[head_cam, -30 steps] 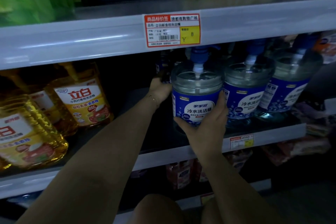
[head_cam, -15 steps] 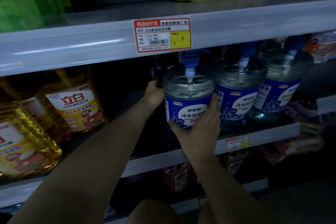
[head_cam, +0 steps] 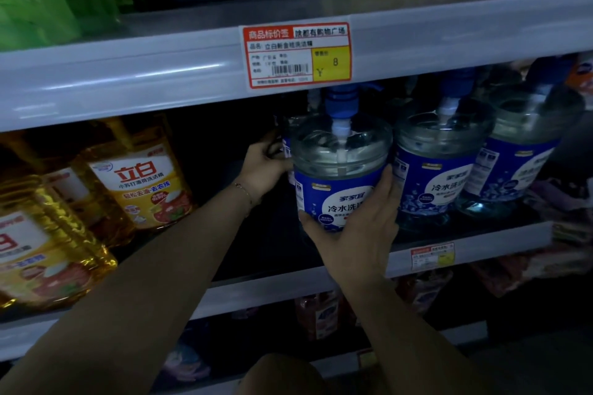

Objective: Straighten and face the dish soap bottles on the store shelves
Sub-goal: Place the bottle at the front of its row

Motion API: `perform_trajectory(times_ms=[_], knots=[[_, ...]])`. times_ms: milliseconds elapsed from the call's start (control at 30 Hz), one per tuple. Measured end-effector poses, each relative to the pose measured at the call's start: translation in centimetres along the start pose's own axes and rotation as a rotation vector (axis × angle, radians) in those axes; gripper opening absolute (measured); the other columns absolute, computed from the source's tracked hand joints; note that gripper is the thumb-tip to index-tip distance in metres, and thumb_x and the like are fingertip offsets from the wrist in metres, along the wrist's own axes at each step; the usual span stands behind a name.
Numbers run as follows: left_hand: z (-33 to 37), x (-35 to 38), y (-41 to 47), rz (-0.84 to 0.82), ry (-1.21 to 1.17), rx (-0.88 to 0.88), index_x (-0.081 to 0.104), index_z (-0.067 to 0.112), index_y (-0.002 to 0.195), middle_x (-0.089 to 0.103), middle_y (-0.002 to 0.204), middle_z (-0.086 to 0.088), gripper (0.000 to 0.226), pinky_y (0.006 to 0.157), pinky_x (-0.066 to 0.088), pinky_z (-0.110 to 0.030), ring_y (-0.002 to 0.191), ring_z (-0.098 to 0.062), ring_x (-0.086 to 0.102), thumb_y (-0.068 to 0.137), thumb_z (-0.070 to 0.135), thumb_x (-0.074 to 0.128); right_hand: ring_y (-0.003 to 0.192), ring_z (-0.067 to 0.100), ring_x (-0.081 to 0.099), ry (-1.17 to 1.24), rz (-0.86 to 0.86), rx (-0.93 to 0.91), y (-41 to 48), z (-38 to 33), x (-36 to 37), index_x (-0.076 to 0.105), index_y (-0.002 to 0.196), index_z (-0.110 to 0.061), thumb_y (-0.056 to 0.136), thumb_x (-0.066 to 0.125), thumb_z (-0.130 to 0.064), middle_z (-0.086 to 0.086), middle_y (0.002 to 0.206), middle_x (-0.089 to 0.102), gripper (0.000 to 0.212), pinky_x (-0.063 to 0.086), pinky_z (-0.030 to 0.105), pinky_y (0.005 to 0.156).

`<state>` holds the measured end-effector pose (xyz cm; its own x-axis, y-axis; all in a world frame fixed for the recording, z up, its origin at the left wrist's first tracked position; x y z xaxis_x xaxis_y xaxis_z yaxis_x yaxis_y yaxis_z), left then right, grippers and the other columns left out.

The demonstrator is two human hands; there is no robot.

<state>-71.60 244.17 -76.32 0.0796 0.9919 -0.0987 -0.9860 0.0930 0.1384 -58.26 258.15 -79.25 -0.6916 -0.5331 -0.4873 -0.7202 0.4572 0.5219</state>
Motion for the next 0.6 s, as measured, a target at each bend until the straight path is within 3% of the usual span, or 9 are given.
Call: perform_trajectory(times_ms=[100, 167, 267, 400, 467, 600], knots=[[-0.6, -0.5, 0.2, -0.030, -0.065, -0.042, 0.062, 0.004, 0.112, 0.066, 0.115, -0.013, 0.035, 0.093, 0.052, -0.038, 0.105, -0.024, 0.065, 0.081, -0.010, 0.067, 0.134, 0.036, 0.028, -0.050, -0.010, 0.005, 0.1, -0.3, 0.6, -0.001, 0.149, -0.014, 0.065, 0.061, -0.074, 0.020, 0.152, 0.021, 0.120, 0.035, 0.058, 0.101], [-0.9, -0.1, 0.3, -0.071, -0.070, -0.040, 0.060, 0.000, 0.115, 0.064, 0.119, -0.015, 0.031, 0.092, 0.053, -0.035, 0.099, -0.019, 0.066, 0.085, -0.008, 0.063, 0.129, 0.040, 0.036, -0.094, -0.008, 0.021, 0.1, -0.6, 0.9, -0.004, 0.149, -0.013, 0.067, 0.054, -0.077, 0.021, 0.153, 0.021, 0.119, 0.038, 0.058, 0.097], [-0.8, 0.5, 0.1, -0.096, 0.016, 0.010, 0.058, -0.002, 0.119, 0.065, 0.111, -0.005, 0.031, 0.079, 0.055, -0.019, 0.086, -0.002, 0.065, 0.089, -0.004, 0.061, 0.129, 0.042, 0.037, -0.133, -0.001, 0.051, 0.0, -0.8, 1.2, -0.009, 0.148, -0.014, 0.067, 0.056, -0.075, 0.021, 0.154, 0.018, 0.120, 0.039, 0.057, 0.095], [-0.6, 0.5, -0.2, -0.035, 0.195, -0.001, 0.057, 0.005, 0.122, 0.064, 0.114, -0.005, 0.034, 0.083, 0.050, -0.026, 0.098, -0.012, 0.061, 0.090, 0.010, 0.066, 0.131, 0.042, 0.037, -0.166, -0.022, 0.083, -0.1, -1.0, 1.1, -0.011, 0.147, -0.013, 0.068, 0.058, -0.075, 0.023, 0.154, 0.017, 0.121, 0.043, 0.056, 0.092], [-0.5, 0.3, -0.9, 0.012, 0.357, -0.008, 0.052, 0.014, 0.126, 0.063, 0.122, -0.005, 0.037, 0.088, 0.049, -0.027, 0.105, -0.015, 0.060, 0.091, 0.019, 0.065, 0.133, 0.040, 0.034, -0.209, -0.090, 0.087, -0.1, -1.2, 0.8, -0.016, 0.147, -0.010, 0.070, 0.053, -0.077, 0.022, 0.156, 0.012, 0.122, 0.043, 0.054, 0.093], [-0.3, 0.7, -3.0, -0.111, 0.638, -0.018, 0.036, 0.019, 0.143, 0.054, 0.138, -0.006, 0.059, 0.095, 0.044, -0.025, 0.121, -0.024, 0.055, 0.090, 0.023, 0.062, 0.141, 0.036, 0.021, -0.348, -0.370, 0.079, 0.1, -2.1, -0.3, -0.036, 0.137, -0.002, 0.080, 0.056, -0.064, 0.017, 0.157, -0.016, 0.125, 0.033, 0.048, 0.106]])
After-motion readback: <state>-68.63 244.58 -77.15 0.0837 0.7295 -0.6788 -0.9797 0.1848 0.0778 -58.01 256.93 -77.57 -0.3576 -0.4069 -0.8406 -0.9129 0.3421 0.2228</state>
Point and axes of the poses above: each hand's wrist, its own y-axis towards the middle knuckle, its own x-axis out of the palm, z = x × y, the point moved 6 cm from there along y, towards the middle knuckle
